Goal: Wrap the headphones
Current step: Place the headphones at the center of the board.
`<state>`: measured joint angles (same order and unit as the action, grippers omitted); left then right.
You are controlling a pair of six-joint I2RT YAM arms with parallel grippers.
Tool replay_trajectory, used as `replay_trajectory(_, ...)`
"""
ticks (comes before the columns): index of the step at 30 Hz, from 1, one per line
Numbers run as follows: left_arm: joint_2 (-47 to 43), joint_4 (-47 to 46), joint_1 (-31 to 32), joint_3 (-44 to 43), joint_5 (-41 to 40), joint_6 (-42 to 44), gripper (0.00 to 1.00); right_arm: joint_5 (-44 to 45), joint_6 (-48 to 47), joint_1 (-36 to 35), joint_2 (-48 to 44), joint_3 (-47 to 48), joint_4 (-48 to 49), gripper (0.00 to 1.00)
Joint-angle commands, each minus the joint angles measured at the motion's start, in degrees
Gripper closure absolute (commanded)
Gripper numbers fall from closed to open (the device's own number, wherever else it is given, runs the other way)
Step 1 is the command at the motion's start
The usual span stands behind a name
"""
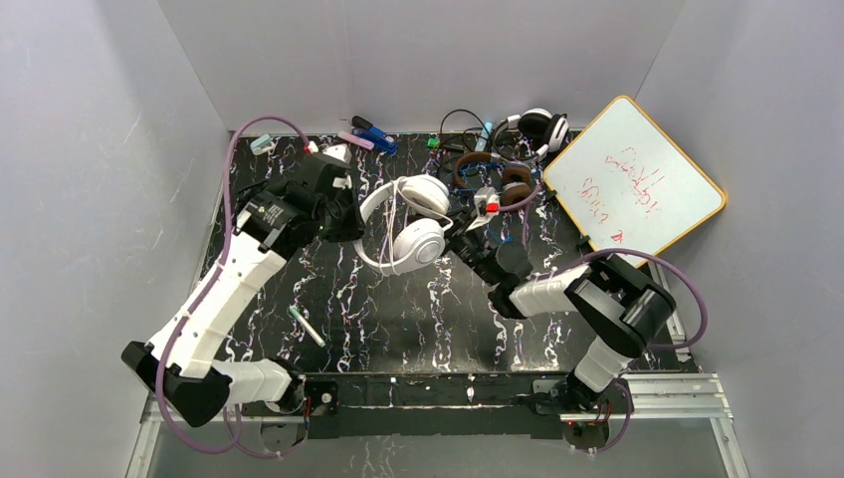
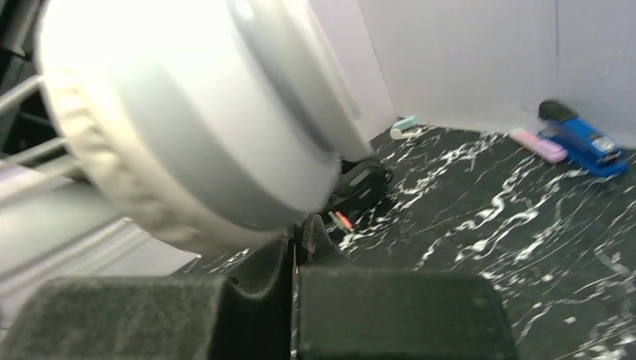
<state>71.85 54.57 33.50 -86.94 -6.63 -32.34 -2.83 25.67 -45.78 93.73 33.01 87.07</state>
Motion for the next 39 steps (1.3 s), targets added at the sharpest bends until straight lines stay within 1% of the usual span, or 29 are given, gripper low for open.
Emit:
replay_trajectory(1,-4.94,-7.91,-0.55,7.38,-5.80,-4.37,1.00,13.95,10.09,-4.75,5.17,1.27,14.75,0.99)
replay_trajectory(3,-6.23,-10.13,-1.28,11.57,-7.35,-5.16,1.00,17.41,12.75,-6.30,7.71,2.32,14.47,0.99)
replay_trajectory(5,-6.88,-13.20,-2.60,15.30,-7.73,-6.17,1.00,21.04,14.52,-7.92,9.60,4.28,11.37,0.99)
replay_trajectory(7,-6.98,-15.47,-4.48,18.75,-6.64,-7.26,1.00,24.20,18.20,-9.07,11.42,6.55,7.18,0.99)
replay_trajectory(10,-7.86,-20.01,-8.63,25.14,-3.73,-9.30,1.00,28.15,23.77,-9.90,16.51,8.08,8.44,0.99)
replay_trajectory(12,-9.20,-23.34,-12.04,29.64,-2.32,-10.09,1.00,29.82,26.83,-10.22,18.98,9.44,7.36,0.99)
replay_trajectory(15,-9.51,-26.14,-15.53,34.30,-3.87,-9.83,1.00,30.75,33.45,-10.50,21.33,12.99,-2.11,0.99)
replay_trajectory(17,-8.70,-27.03,-16.67,35.51,-5.26,-9.58,1.00,30.27,37.33,-10.59,23.24,15.91,-6.89,0.99)
replay_trajectory(21,-6.27,-29.67,-19.63,37.46,-5.52,-9.91,1.00,28.53,40.77,-11.17,27.99,20.86,-10.32,0.99)
replay_trajectory(24,-3.22,-31.62,-23.60,37.76,-4.27,-8.66,1.00,28.12,42.52,-11.35,31.15,23.57,-13.12,0.99)
replay_trajectory(27,0.81,-30.87,-25.85,35.82,-5.22,-6.40,1.00,23.66,42.98,-11.18,34.67,27.00,-13.94,0.99)
replay_trajectory(29,3.11,-31.52,-27.60,35.13,-3.85,-5.80,1.00,21.86,43.59,-11.22,37.39,28.57,-14.18,0.99)
replay_trajectory(34,9.57,-34.27,-31.10,34.56,-1.36,-4.10,1.00,20.40,43.81,-11.26,41.25,30.99,-15.69,0.99)
replay_trajectory(39,16.17,-36.76,-32.86,32.66,0.24,-2.44,1.00,17.89,44.41,-11.26,43.18,35.83,-23.86,0.99)
